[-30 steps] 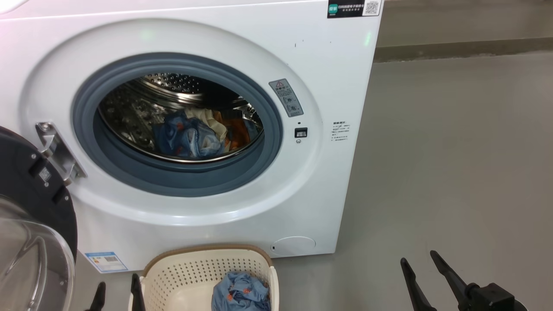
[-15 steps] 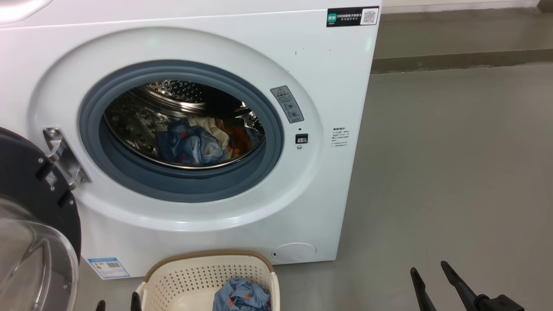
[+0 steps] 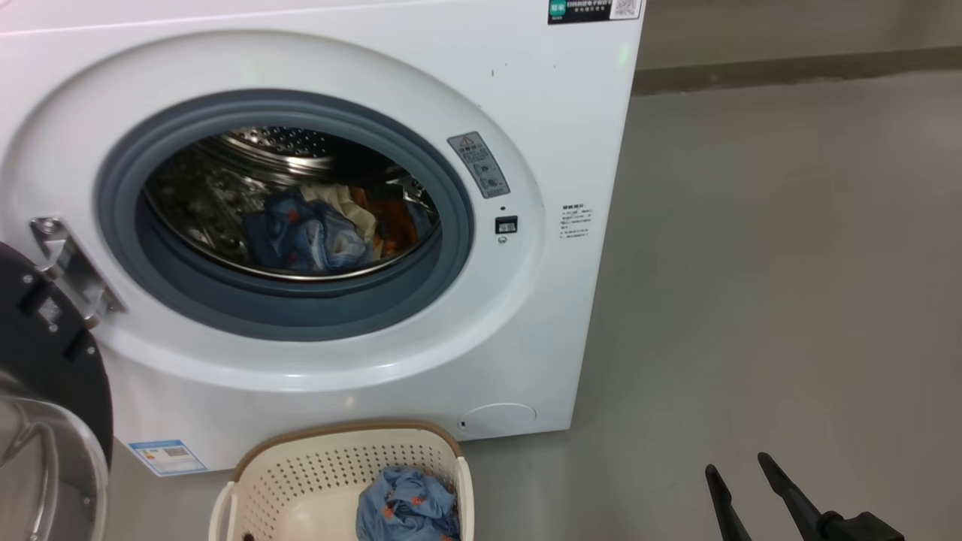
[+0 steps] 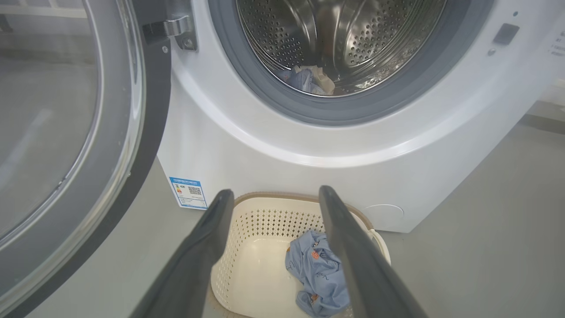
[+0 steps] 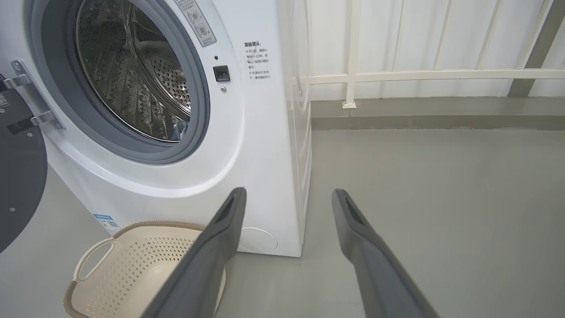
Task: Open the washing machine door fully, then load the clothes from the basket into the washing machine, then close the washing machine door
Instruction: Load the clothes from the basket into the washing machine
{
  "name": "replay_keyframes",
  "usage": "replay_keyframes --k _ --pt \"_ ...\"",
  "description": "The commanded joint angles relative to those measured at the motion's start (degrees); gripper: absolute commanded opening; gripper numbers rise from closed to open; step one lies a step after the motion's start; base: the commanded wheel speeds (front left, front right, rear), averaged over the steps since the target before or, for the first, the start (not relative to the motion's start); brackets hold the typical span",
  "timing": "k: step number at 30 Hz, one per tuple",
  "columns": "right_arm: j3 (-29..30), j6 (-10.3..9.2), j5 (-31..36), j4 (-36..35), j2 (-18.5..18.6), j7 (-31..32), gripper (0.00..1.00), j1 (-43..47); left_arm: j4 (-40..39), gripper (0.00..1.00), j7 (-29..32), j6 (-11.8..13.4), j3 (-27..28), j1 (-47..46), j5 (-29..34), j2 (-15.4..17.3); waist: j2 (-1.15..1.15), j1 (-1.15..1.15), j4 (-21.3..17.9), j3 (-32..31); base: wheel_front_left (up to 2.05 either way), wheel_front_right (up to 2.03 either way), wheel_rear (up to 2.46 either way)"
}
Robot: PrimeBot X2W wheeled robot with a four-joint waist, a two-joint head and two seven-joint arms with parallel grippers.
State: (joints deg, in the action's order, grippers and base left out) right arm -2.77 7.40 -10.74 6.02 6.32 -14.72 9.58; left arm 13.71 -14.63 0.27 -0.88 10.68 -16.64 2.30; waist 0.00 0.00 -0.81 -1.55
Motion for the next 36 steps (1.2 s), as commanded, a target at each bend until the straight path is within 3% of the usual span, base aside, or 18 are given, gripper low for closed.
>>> replay_keyframes --k 1,11,28,36 --pt "-1.50 0.09 -0.33 -1.18 0.67 -0.28 1.00 -1.96 0.82 1.00 -0.37 -0.02 1.25 -2.26 0.10 0.63 0.00 0.00 -1.12 1.48 0.00 0.00 0.00" --pt "-3.81 0.09 -1.45 -1.05 0.77 -0.28 1.00 -5.87 10.76 1.00 5.29 -4.38 -0.94 -10.48 -4.41 0.96 0.00 0.00 -5.09 8.45 0.00 0.00 0.00" --pt "-4.44 0.09 -3.95 -1.24 0.17 -0.28 1.00 -14.82 27.79 1.00 11.51 -6.94 -1.77 -28.99 -10.96 1.82 0.00 0.00 -9.21 22.99 0.00 0.00 0.00" --pt "-4.41 0.09 -4.75 -1.42 0.74 -0.28 1.00 -17.75 38.59 1.00 11.91 -7.60 -5.98 -36.93 -10.65 2.48 0.00 0.00 -9.33 26.84 0.00 0.00 0.00"
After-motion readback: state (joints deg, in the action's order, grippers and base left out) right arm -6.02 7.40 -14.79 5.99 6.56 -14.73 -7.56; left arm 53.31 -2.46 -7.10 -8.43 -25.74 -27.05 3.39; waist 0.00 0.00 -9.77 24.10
